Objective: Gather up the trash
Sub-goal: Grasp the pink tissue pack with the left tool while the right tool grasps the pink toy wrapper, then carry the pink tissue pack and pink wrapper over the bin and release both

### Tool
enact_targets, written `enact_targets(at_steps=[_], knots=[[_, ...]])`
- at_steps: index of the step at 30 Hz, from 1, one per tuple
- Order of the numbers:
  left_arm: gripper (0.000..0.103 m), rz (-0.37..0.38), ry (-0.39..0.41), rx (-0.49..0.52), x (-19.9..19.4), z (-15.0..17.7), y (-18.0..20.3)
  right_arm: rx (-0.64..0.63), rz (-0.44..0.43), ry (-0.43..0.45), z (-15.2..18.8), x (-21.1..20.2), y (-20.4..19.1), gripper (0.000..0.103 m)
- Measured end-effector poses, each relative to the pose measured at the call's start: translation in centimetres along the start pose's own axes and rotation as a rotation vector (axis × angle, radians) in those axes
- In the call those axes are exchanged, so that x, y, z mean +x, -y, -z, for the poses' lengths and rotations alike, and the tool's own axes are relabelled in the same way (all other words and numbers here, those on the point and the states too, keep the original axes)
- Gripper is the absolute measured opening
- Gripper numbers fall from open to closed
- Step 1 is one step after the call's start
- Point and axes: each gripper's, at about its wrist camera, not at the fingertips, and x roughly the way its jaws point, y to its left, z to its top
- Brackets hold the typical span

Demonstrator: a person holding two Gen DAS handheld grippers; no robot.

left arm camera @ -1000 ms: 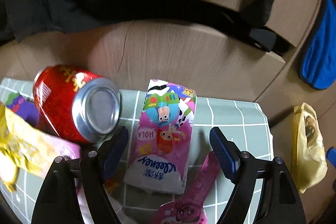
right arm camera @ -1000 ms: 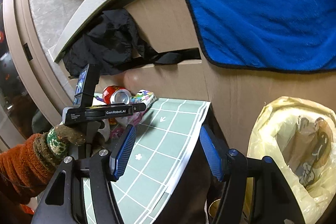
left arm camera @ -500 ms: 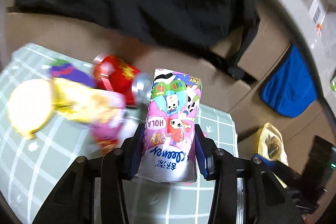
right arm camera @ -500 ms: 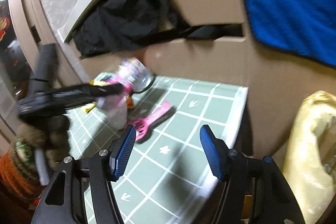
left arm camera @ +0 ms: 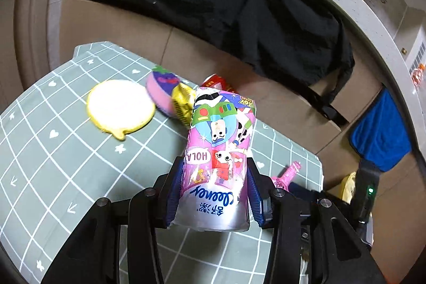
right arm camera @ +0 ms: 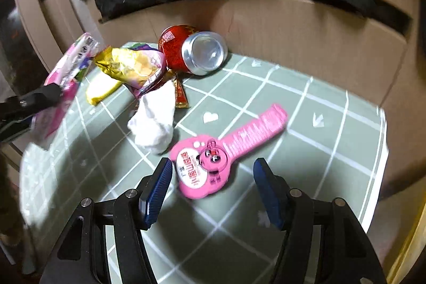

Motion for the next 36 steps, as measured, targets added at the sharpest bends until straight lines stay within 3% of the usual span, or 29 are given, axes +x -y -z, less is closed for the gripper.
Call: enact_targets(at_steps=[4, 7, 9, 23, 36], knots=[[0.045, -0.004, 0.002, -0.005, -0.2, 0.1, -0.2, -0.066, 0.044, -0.018, -1.0, 1.1, -0.9, 0.061], [0.045, -0.002, 0.0, -0.004, -0.1, 0.0, -0.2, -0.093, 0.061, -0.02, -1.3, 1.4, -1.0, 0.047], [0.045, -0.001, 0.002, -0.001, -0.3, 0.0, -0.2, -0.09, 0.037, -0.01, -1.3, 0.9, -0.9, 0.047], [0.045, 0.024, 0.083, 0.093, -2.6, -0.7, 4.1, -0.044, -0.011, 0.169, -1.2, -9.2, 0.6, 0.047], [0.045, 0.159, 0.191, 0.259, -4.9, -1.9, 13.6, 0.013, 0.092, 0.372, -0.5, -20.4, 4.3, 0.047]])
